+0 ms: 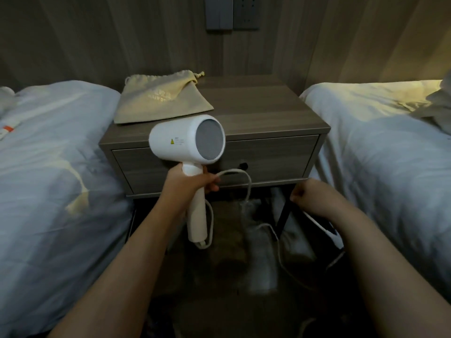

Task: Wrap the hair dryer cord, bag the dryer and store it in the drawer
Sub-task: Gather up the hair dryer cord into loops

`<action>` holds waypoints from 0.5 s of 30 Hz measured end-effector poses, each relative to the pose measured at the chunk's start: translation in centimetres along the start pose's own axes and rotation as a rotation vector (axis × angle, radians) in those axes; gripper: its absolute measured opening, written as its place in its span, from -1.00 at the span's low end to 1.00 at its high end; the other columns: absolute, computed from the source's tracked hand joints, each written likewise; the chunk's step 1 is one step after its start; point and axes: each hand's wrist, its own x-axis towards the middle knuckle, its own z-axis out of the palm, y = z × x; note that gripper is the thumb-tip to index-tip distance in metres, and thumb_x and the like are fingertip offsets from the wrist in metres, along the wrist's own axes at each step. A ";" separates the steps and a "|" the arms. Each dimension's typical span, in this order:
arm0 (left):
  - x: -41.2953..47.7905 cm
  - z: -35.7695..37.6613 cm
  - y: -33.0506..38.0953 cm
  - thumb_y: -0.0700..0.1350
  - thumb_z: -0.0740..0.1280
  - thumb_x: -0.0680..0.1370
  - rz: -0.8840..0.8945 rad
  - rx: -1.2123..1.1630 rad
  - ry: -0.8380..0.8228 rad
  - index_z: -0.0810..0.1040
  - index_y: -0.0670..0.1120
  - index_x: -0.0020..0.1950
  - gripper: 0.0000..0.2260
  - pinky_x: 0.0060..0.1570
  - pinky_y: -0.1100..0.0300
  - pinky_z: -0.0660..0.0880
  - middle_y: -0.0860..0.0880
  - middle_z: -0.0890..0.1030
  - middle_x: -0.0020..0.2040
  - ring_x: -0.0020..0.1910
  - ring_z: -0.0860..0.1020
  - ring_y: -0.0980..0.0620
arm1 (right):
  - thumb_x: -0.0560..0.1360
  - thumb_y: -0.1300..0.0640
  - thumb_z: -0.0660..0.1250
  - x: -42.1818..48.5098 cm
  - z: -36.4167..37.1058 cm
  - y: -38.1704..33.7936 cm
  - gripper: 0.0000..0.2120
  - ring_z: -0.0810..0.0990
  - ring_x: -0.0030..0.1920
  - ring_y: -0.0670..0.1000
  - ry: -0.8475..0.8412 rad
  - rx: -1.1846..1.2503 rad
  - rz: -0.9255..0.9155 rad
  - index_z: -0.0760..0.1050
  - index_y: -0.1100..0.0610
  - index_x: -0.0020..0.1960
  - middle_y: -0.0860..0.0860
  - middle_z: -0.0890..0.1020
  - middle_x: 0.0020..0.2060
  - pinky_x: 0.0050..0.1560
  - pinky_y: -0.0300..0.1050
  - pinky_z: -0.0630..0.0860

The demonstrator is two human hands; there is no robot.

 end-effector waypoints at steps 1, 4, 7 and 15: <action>-0.2 0.3 0.0 -0.34 0.36 0.43 0.001 0.034 -0.037 0.53 -0.16 -0.28 -0.87 -0.28 0.19 0.57 -0.06 0.67 -0.36 -0.41 0.61 0.07 | 0.53 0.02 0.23 0.0 0.0 -0.2 -0.69 0.58 0.05 0.18 -0.047 0.003 -0.003 0.58 0.25 0.02 0.21 0.62 0.04 0.02 -0.07 0.46; -0.8 1.6 -0.4 -0.33 0.37 0.44 -0.003 0.020 -0.117 0.54 -0.18 -0.26 -0.89 -0.34 0.26 0.54 -0.05 0.66 -0.39 -0.44 0.60 0.09 | 0.56 -0.11 0.13 -0.2 0.3 -0.8 -0.56 0.54 0.15 0.16 -0.170 0.015 -0.008 0.50 0.22 0.17 0.19 0.58 0.15 0.11 -0.06 0.43; -1.1 2.8 -0.9 -0.23 0.33 0.50 -0.040 -0.061 -0.137 0.55 -0.14 -0.19 -0.93 -0.38 0.32 0.51 -0.05 0.65 -0.35 -0.44 0.56 0.14 | 0.55 -0.21 0.04 -0.6 1.0 -1.4 -0.49 0.51 0.21 0.12 -0.329 0.059 -0.061 0.40 0.12 0.30 0.11 0.52 0.25 0.16 -0.09 0.39; -1.0 3.2 -0.9 -0.12 0.28 0.54 -0.127 -0.186 -0.131 0.55 -0.09 -0.15 -0.89 -0.23 0.21 0.51 -0.01 0.66 -0.31 -0.35 0.57 0.12 | 0.49 -0.04 0.30 -0.4 3.3 -3.3 -0.83 0.54 -0.40 -0.05 -0.246 0.751 -0.187 0.54 0.05 -0.17 -0.02 0.57 -0.34 -0.31 -0.01 0.52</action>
